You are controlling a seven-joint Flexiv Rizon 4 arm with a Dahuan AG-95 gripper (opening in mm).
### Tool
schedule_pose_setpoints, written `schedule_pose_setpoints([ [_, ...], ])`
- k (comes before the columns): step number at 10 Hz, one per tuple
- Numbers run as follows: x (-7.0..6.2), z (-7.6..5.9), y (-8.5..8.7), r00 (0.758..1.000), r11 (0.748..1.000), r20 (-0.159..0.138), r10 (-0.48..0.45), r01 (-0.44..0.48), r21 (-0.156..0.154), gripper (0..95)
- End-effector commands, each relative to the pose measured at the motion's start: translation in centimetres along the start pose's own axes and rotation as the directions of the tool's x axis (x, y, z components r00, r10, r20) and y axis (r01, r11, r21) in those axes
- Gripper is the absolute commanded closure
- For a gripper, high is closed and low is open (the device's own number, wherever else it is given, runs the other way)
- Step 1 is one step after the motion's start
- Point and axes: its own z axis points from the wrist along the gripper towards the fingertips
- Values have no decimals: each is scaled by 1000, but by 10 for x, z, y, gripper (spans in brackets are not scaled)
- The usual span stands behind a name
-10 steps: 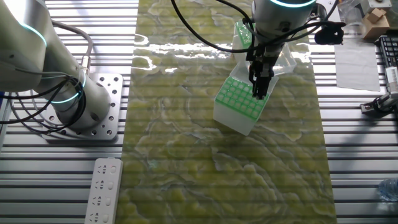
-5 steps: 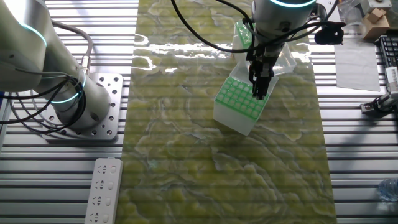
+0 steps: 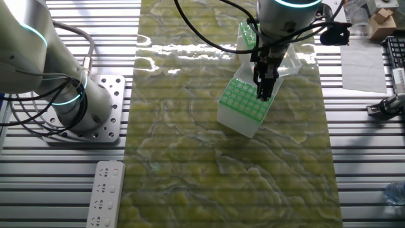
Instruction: Transfer all large pipette tips from one holder to another
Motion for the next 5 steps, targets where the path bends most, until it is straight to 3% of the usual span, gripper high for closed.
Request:
schedule_pose_setpoints([
  [1,0,0,0,1000,1000,0,0,0,0,0],
  [2,0,0,0,976,973,-67,-209,200,-117,950],
  [5,0,0,0,975,974,-74,-208,199,-111,950],
])
